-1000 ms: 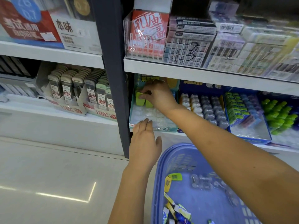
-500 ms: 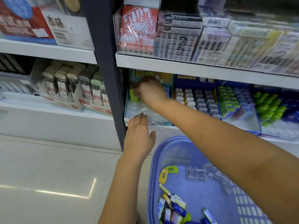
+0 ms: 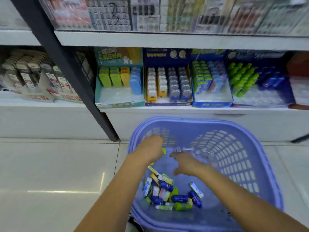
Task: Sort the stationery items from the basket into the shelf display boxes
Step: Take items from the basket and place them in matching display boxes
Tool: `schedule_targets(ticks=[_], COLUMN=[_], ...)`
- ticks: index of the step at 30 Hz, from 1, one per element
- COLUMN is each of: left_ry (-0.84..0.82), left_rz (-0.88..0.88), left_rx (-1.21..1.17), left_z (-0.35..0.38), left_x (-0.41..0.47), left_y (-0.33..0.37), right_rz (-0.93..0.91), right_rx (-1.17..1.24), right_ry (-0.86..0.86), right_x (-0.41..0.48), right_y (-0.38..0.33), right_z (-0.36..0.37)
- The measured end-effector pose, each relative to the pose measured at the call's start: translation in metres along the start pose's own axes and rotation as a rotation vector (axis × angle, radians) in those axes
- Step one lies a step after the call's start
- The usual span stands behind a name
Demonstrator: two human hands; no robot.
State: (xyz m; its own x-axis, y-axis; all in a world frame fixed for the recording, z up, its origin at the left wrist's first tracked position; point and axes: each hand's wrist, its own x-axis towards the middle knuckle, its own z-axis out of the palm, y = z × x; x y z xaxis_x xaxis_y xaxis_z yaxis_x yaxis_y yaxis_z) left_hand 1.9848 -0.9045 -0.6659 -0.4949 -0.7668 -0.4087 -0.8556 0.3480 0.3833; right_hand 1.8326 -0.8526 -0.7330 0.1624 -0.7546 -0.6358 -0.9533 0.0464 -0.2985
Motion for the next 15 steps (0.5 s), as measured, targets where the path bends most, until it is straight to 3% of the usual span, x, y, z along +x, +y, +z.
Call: schedule_targets(ticks=[3,6,11,15], left_ry=[-0.258,-0.424,-0.49,-0.435], left_rz=[-0.039,-0.084,-0.173,-0.112], left_rx=[0.182,0.324,0.401,0.444], left_z=[0.056,0.098,0.138,0.149], left_x=[0.019,0.028,0.034,0.043], left_y=[0.005,-0.007,-0.029,-0.04], right_rz=[-0.016,-0.021,-0.08,-0.121], right_rx=[0.074,0.137,0.123,0.041], right_ry=[-0.174,-0.161,-0.091,-0.13], right_x=[0.014,0.029,0.05,0.059], right_y=[0.021,0.023,0.015,0.017], right_z=[0.05,0.079,0.103,0.11])
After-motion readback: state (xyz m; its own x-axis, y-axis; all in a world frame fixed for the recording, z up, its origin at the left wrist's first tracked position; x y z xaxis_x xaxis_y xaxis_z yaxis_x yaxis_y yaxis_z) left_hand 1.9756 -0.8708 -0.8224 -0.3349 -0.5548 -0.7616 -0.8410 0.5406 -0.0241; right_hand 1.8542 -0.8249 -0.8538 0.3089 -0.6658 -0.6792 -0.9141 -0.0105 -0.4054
